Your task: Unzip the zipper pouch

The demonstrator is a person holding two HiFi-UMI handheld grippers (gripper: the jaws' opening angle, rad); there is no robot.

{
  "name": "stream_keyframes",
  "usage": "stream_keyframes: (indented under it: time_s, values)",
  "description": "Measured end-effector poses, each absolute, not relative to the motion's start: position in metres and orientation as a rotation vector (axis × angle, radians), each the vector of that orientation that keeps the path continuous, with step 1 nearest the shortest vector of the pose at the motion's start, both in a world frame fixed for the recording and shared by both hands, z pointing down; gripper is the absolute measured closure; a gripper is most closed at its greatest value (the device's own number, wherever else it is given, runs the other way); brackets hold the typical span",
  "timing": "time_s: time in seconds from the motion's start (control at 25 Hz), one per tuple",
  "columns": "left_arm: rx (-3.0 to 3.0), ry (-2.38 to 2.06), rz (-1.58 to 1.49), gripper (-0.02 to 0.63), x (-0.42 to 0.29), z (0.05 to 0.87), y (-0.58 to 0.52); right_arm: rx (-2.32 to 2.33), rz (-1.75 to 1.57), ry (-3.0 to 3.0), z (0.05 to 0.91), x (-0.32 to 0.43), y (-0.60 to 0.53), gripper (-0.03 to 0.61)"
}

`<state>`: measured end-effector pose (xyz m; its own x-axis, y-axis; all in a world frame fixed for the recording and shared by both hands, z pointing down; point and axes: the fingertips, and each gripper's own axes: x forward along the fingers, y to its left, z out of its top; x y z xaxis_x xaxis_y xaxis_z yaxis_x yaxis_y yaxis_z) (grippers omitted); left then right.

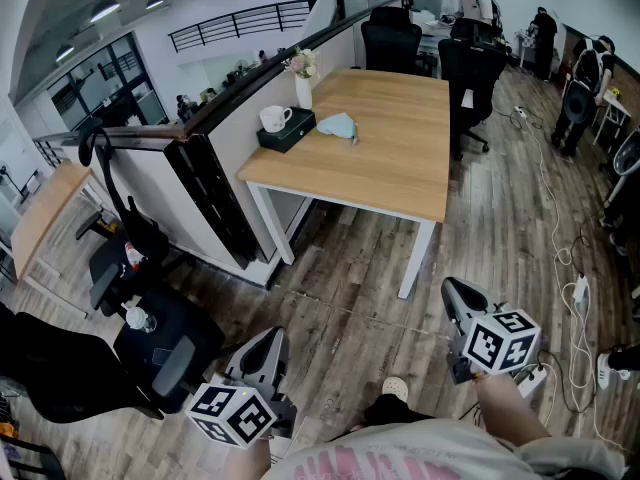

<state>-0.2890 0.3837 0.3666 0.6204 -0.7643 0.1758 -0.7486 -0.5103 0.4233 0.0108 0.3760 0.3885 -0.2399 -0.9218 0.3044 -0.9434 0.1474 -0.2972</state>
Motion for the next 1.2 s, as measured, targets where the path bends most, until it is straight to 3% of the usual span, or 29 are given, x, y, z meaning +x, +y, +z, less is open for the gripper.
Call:
stream_keyframes:
  time_s: [0.36, 0.68, 1.0, 1.2]
  values:
    - [2.331, -1.224, -0.038, 0.612, -0.293, 0.381, 0.326, 1.874, 0.69, -2.349, 0.403, 0.013, 0.307, 0.581]
    - [2.267, -1.293, -0.105, 0.612, -0.283, 0.373, 0.215, 1.844, 0.743, -2.357, 0.41, 0.044, 0.178, 0.581]
    - [2.258, -1.283, -0.172, 0.612, -0.238, 0.363, 0.097, 1.901, 0.754, -2.449, 0.38, 0.093, 0.051, 0.581]
    - [2.268, -1.28, -0.247, 0.612, -0.213, 0.366, 0.055, 1.934, 0.837, -2.4, 0.407, 0.127, 0.022, 0.581]
